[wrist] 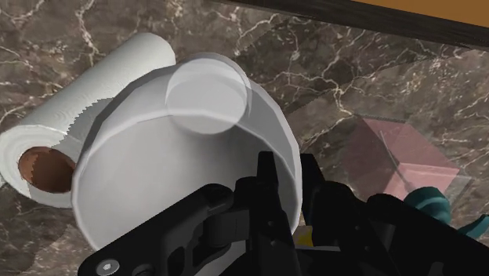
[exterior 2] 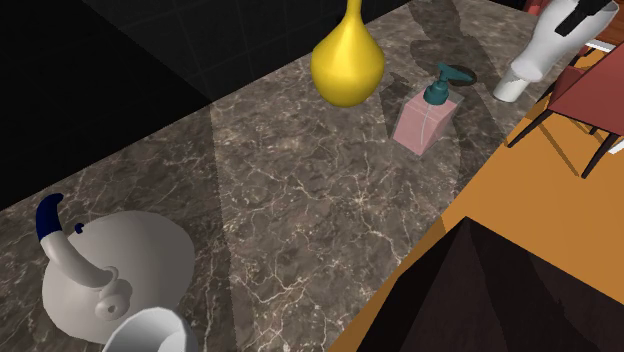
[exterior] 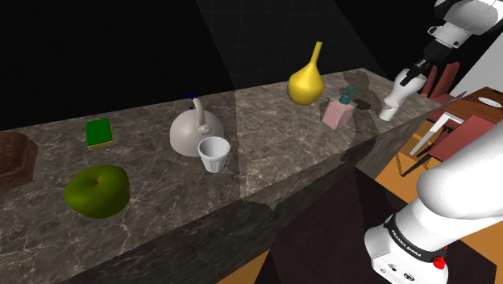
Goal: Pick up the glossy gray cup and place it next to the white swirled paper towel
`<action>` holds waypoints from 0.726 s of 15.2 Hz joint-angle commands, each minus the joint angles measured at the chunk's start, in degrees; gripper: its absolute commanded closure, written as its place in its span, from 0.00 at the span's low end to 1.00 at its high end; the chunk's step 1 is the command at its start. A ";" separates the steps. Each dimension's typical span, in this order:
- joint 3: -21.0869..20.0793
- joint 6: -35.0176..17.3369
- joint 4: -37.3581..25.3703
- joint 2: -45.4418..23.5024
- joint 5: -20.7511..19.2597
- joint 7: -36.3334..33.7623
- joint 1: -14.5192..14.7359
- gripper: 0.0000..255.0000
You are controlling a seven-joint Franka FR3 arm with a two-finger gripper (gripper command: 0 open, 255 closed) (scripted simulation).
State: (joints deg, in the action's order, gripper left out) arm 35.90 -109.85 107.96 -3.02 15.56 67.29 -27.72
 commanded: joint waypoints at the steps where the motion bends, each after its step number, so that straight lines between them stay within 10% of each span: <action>1: -0.09 -1.50 1.25 -0.29 0.34 0.35 0.06 1.00; 11: -0.31 -8.16 6.20 -2.98 3.01 3.28 -0.16 1.00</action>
State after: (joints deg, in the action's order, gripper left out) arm 35.65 -117.30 113.71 -5.68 18.23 70.30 -27.89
